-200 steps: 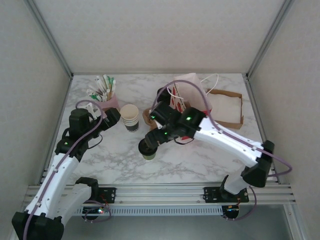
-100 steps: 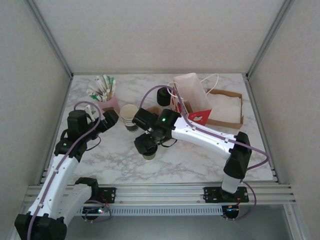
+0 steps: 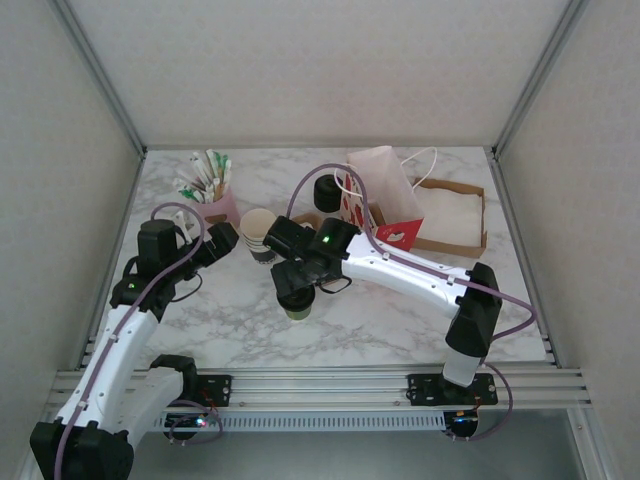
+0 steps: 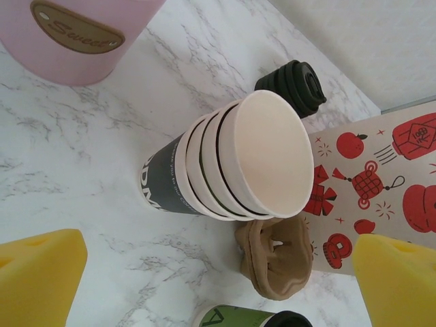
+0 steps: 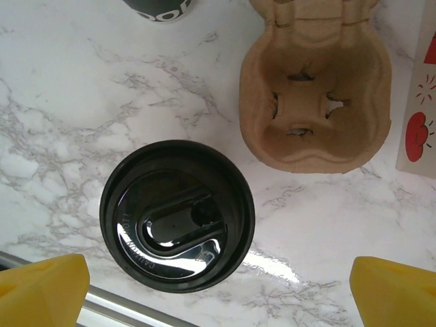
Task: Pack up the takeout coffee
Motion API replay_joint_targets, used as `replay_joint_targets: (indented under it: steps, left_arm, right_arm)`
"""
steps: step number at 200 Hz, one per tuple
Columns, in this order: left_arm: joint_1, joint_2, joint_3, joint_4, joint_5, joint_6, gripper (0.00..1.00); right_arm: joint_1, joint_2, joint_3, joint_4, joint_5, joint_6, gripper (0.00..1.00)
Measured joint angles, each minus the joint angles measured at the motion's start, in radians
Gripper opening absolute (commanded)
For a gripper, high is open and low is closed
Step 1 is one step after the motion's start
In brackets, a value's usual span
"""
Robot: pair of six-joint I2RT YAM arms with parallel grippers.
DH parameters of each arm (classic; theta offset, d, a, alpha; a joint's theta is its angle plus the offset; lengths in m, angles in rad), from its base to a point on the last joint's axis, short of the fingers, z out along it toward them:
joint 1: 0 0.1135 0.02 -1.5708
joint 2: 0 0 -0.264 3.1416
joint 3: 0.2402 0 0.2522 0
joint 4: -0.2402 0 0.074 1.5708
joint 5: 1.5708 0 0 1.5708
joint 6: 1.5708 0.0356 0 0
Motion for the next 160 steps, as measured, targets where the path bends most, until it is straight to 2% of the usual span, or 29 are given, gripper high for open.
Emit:
replay_joint_targets:
  steps: [50, 160]
  left_arm:
    - [0.0, 0.026, 0.023, -0.006, 0.001, 0.014, 1.0]
    - [0.0, 0.021, 0.024, -0.005, 0.005, 0.045, 1.0]
  right_arm:
    - [0.0, 0.038, 0.0, 0.025, 0.005, -0.005, 0.99]
    - [-0.031, 0.093, 0.039, 0.025, -0.111, -0.006, 0.93]
